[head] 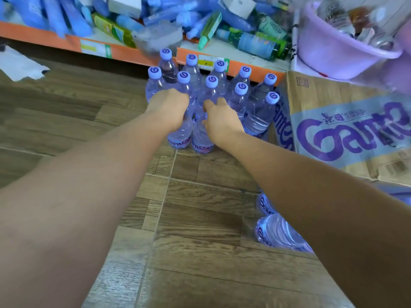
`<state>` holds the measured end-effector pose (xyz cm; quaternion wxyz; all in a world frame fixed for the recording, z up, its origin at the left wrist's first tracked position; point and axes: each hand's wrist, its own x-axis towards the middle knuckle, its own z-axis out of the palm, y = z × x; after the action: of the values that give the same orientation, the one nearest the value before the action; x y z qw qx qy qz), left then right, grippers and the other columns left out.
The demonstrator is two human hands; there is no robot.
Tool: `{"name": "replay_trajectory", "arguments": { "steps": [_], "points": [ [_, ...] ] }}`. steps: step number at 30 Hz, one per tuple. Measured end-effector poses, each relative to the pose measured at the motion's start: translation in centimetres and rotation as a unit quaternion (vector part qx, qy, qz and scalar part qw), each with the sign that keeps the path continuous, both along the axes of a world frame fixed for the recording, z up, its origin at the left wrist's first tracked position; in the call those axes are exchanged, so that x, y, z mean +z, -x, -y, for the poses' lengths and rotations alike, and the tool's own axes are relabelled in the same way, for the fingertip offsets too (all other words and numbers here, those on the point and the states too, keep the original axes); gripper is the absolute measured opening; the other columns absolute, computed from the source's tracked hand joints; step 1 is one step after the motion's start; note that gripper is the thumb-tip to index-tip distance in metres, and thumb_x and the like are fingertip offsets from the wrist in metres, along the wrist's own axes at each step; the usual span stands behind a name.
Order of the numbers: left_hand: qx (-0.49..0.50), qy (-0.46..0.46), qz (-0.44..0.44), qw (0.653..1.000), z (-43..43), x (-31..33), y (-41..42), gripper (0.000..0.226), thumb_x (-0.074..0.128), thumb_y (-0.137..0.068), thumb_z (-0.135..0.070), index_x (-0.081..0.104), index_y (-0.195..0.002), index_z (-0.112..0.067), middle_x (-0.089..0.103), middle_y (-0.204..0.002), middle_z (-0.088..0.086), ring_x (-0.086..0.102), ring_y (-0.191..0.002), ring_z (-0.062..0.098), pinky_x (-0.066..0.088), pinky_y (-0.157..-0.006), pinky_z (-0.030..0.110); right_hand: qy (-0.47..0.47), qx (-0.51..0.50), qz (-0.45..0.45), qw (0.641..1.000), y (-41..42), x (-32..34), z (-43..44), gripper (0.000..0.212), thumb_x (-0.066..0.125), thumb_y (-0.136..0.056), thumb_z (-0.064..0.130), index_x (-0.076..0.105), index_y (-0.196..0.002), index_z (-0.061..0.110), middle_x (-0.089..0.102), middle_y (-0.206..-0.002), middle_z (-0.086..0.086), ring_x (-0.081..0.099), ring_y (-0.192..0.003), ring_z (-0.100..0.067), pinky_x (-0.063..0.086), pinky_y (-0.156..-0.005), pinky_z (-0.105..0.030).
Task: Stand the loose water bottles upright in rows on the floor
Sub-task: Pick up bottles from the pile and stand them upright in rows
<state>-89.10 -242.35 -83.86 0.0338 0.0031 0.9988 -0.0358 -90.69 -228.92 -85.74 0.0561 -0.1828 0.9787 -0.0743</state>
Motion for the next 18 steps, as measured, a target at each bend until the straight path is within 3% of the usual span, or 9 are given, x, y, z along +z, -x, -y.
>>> {"name": "replay_trajectory", "arguments": {
  "steps": [3,11,15,18],
  "points": [
    [-0.019,0.042,0.009,0.999,-1.1,0.1,-1.1,0.025,0.051,-0.087,-0.002,0.051,-0.111,0.003,0.058,-0.112,0.024,0.058,-0.103,0.041,0.039,-0.069,0.039,0.017,-0.005,-0.004,1.000,-0.9,0.1,-0.4,0.041,0.055,-0.088,0.000,0.042,-0.127,0.003,0.042,-0.128,-0.020,0.060,-0.100,-0.041,0.042,-0.067,-0.035],
    [-0.031,0.029,0.003,0.999,-2.9,3.6,-3.6,0.033,0.046,-0.090,0.000,0.043,-0.123,0.002,0.046,-0.117,0.025,0.056,-0.104,0.044,0.039,-0.069,0.043,0.022,0.043,-0.072,0.996,-2.8,5.7,-3.3,0.038,0.045,-0.095,0.010,0.040,-0.132,0.007,0.045,-0.125,-0.021,0.054,-0.107,-0.041,0.035,-0.071,-0.035],
    [-0.040,0.030,-0.017,0.999,-5.4,7.3,-5.1,0.039,0.042,-0.090,0.003,0.041,-0.129,-0.002,0.041,-0.125,0.023,0.055,-0.107,0.045,0.037,-0.068,0.043,0.049,0.054,-0.089,0.993,-4.3,9.2,-6.1,0.037,0.044,-0.094,0.010,0.047,-0.131,0.009,0.045,-0.126,-0.021,0.054,-0.107,-0.041,0.044,-0.079,-0.038],
    [-0.058,0.017,-0.042,0.997,-7.3,10.3,-5.9,0.034,0.045,-0.089,0.003,0.045,-0.123,-0.001,0.043,-0.121,0.024,0.055,-0.107,0.045,0.045,-0.079,0.048,0.069,0.046,-0.109,0.991,-5.4,12.2,-8.8,0.035,0.045,-0.093,0.012,0.050,-0.128,0.010,0.049,-0.121,-0.021,0.056,-0.104,-0.041,0.048,-0.085,-0.040]
  ]
}}
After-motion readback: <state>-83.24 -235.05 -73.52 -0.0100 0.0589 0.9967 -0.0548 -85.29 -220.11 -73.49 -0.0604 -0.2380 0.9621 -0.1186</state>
